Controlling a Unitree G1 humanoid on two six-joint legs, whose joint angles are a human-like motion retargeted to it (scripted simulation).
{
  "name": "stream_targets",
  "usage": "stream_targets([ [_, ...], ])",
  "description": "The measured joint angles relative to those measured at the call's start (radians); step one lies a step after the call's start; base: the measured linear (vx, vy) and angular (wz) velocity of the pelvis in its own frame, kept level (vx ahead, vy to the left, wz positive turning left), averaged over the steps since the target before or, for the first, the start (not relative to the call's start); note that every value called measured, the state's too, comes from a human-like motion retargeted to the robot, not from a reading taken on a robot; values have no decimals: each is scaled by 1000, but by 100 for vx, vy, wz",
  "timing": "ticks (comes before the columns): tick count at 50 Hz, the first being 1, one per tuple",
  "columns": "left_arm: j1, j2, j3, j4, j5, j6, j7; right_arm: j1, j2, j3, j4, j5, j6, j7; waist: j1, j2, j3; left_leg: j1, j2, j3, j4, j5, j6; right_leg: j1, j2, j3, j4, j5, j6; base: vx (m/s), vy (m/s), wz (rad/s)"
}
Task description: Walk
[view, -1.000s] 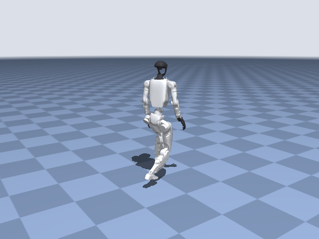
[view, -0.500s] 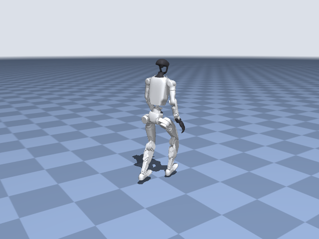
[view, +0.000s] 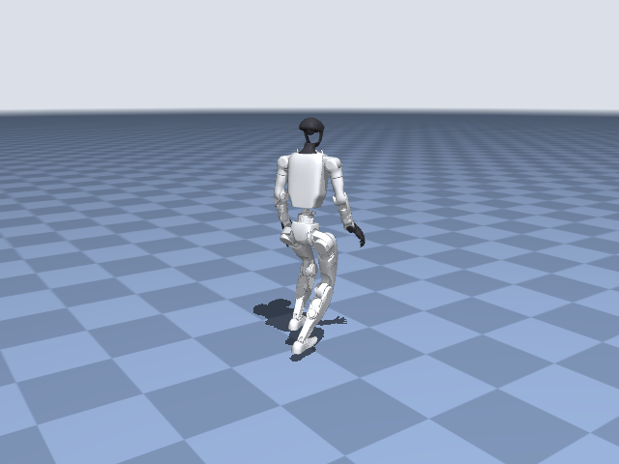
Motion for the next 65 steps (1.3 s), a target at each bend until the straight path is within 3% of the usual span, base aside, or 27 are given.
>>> stream_targets([
  [5, 5, -15, 8, 27, -8, -1, 7, -2, 18, -4, 6, -19, -8, 12, -16, -49, -23, -13, -153, -9, -359, 3, -27, 69, -75, 14, 5, -22, 27, 0, 0, 4],
  [10, 11, -24, -7, 50, -15, 6, 5, 43, 46, 1, 52, -20, -4, 51, -29, -132, -26, 54, -275, 8, -380, 53, 16, 134, -171, 53, 155, -37, 75, 0, 0, 0],
  [12, 6, -26, -11, 52, -18, 8, 8, 70, 54, 6, 77, -16, 0, 66, -37, -169, -27, 85, -327, 18, -364, 55, 40, 141, -221, 65, 263, 33, 119, 0, 0, 0],
  [15, -8, -20, -11, 37, -21, 8, 14, 99, 68, 15, 113, -5, 4, 90, -52, -227, -17, 171, -408, 29, -416, 52, 73, 96, -312, 88, 464, 251, 192, 0, 0, 0],
  [18, -34, -9, -11, 9, -19, 0, 26, 112, 68, 14, 131, -11, 12, 98, -67, -236, -8, 264, -428, 20, -471, 23, 82, -13, -377, 95, 633, 362, 181, 0, 3, -17],
  [22, -78, 5, -10, -26, -20, -1, 45, 124, 51, 2, 132, -26, 16, 89, -93, -199, 5, 396, -412, -4, -537, -26, 81, -172, -412, 84, 704, 278, 106, 1, 6, -33],
  [25, -111, 11, -1, -50, -27, 6, 61, 129, 34, -11, 124, -27, 19, 77, -116, -164, 14, 480, -391, -20, -580, -55, 68, -279, -401, 57, 608, 178, 73, 1, 2, -16],
  [28, -141, 14, 7, -64, -37, 8, 71, 132, 21, -22, 114, -19, 23, 72, -134, -135, 13, 546, -377, -40, -635, -63, 59, -365, -358, 43, 406, 130, 86, 0, 0, 0],
  [33, -170, 16, 3, -62, -33, 1, 65, 139, 8, -36, 107, 0, 27, 75, -124, -88, -24, 599, -327, -58, -694, -78, 50, -439, -213, 80, 15, 132, 138, 0, 0, 0],
  [38, -153, 6, -3, -32, -18, 3, 51, 150, 9, -24, 121, 5, 22, 82, -111, -70, -31, 629, -294, -74, -554, -127, 32, -412, -162, 79, 29, 172, 126, 0, -1, 0],
  [42, -90, -8, -6, 13, -8, 6, 36, 138, 16, -12, 135, 14, 16, 68, -87, 14, -21, 596, -140, -70, -224, -115, -32, -335, -54, 10, 99, 190, 67, 0, -6, -19],
  [45, -49, -13, -11, 39, 7, 17, 23, 118, 16, -6, 120, 21, 16, 56, -62, 78, -17, 506, 13, -69, 72, 35, -77, -277, 34, -40, 97, 172, 9, -2, -8, -8],
  [47, -32, -16, -15, 48, 22, 29, 14, 102, 10, -3, 100, 17, 18, 43, -45, 90, -15, 419, 86, -65, 225, 118, -67, -245, 61, -48, 88, 149, -20, -4, -9, 10],
  [50, -21, -12, -19, 49, 38, 42, 2, 71, 2, -1, 73, 9, 22, 25, -22, 79, -11, 283, 144, -59, 361, 133, -18, -197, 72, -40, 68, 117, -37, -3, -7, 19],
  [56, -5, 1, -10, 37, 36, 32, -1, 17, 0, -5, 36, 4, 26, 9, -1, 24, -5, 65, 97, -9, 246, 28, 33, -100, 39, -7, 32, 56, -14, -2, -2, 21],
  [65, 0, -9, 20, 50, 19, 12, 10, -7, 8, -21, 35, -13, 6, 11, -30, -55, -24, -15, -130, 69, -413, -2, -25, 18, -80, 7, 2, -1, 35, -2, 2, 20],
])
